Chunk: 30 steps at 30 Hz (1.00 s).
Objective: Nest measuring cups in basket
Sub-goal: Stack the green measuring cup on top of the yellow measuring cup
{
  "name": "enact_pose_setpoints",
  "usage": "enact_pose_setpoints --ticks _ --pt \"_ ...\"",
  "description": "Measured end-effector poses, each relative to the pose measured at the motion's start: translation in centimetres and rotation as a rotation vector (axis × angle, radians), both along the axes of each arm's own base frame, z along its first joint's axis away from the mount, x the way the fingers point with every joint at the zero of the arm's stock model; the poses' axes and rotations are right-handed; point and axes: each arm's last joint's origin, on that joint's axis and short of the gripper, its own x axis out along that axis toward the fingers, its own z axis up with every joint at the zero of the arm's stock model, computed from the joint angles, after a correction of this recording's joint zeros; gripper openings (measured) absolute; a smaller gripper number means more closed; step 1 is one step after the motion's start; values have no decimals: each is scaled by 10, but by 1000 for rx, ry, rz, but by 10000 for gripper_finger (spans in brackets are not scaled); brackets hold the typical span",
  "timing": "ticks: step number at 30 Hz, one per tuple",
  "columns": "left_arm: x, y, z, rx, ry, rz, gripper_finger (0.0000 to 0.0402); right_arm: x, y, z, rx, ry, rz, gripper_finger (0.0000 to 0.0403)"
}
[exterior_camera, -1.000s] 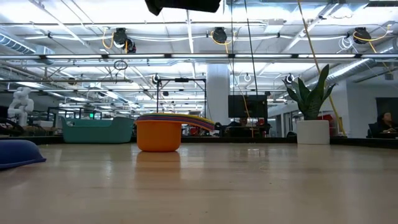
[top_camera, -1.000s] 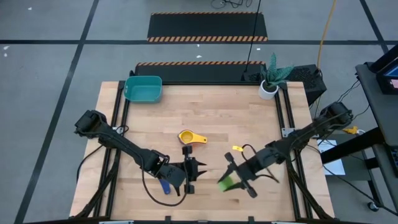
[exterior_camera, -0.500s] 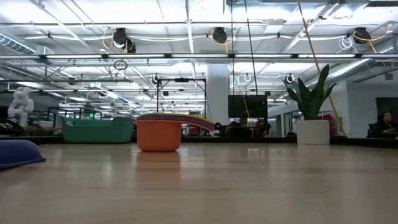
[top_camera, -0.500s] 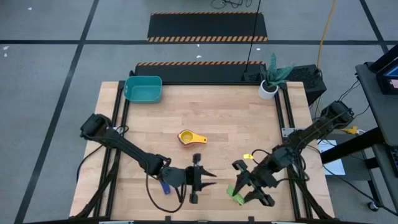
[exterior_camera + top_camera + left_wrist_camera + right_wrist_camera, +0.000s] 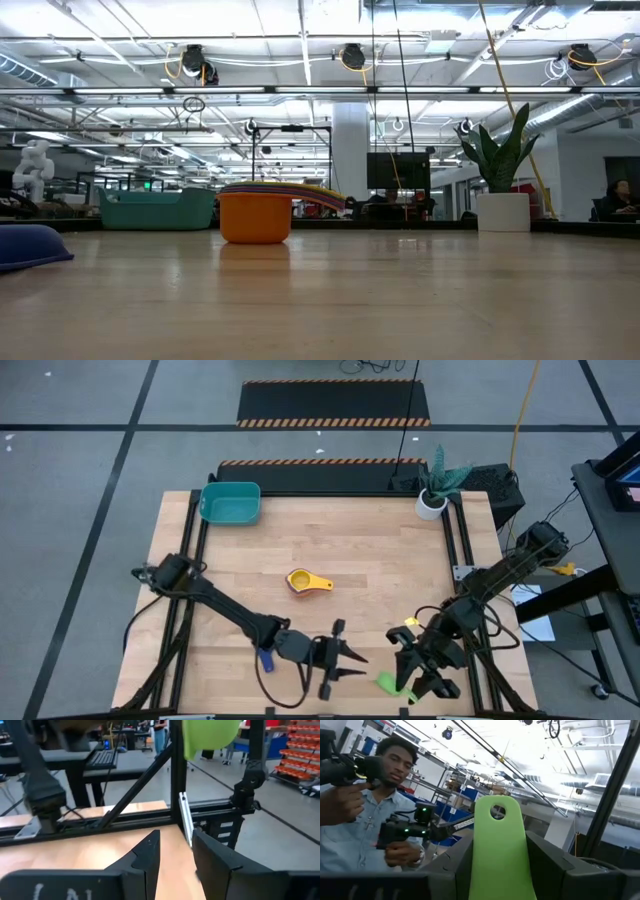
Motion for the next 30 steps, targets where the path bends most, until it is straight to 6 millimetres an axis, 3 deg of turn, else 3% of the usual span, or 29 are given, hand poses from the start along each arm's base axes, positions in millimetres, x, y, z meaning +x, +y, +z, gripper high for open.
enact_pose_setpoints --ticks 6,15,26,30 --pt "20 -11 -3 -14 -15 -24 147 0 0 0 -5 -8 -7 141" --pt "28 -9 -1 -71 -19 -20 207 0 0 0 -3 -10 -10 141" --pt "33 -1 5 -44 -97 -106 187 0 0 0 -3 -6 -16 141" --pt "35 4 7 -59 -109 -143 184 2 -2 -1 14 18 -90 141"
